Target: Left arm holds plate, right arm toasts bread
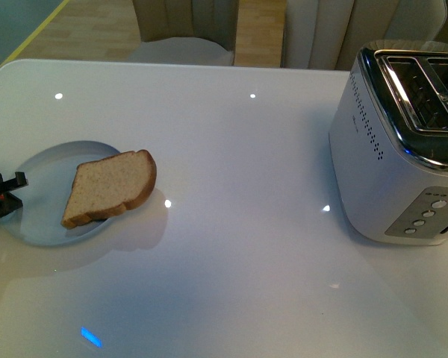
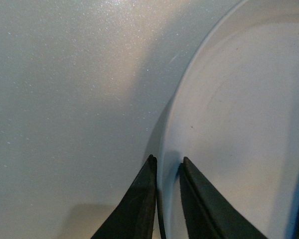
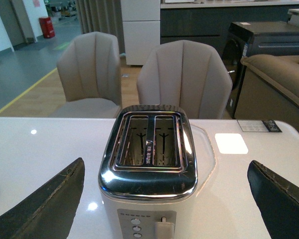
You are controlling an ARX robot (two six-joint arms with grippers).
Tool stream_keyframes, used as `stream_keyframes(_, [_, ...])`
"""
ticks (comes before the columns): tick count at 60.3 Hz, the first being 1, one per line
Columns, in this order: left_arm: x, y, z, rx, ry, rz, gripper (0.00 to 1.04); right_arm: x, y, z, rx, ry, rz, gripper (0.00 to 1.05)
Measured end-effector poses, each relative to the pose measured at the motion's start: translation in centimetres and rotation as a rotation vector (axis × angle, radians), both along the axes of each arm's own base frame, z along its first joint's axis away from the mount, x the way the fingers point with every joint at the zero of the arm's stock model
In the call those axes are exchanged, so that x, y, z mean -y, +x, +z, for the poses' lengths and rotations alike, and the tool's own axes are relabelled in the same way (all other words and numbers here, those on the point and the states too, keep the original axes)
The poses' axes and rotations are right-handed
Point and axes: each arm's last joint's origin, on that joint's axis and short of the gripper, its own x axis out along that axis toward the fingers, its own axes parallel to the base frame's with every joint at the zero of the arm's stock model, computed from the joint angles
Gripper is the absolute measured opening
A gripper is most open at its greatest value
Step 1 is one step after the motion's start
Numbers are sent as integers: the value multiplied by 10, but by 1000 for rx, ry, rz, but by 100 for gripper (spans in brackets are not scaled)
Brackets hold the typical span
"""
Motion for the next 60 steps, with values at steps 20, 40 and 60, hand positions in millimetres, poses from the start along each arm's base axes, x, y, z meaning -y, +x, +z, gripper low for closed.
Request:
stream_keyframes(20, [-10,-16,17,0,-213,186,3,0,0,0,0,0,0,96])
stream_keyframes(40, [-11,-21,91,134,-308,227,3,0,0,0,0,0,0,96])
stream_keyframes(60, [53,-23,173,182,-360,63,3,0,0,0,0,0,0,96])
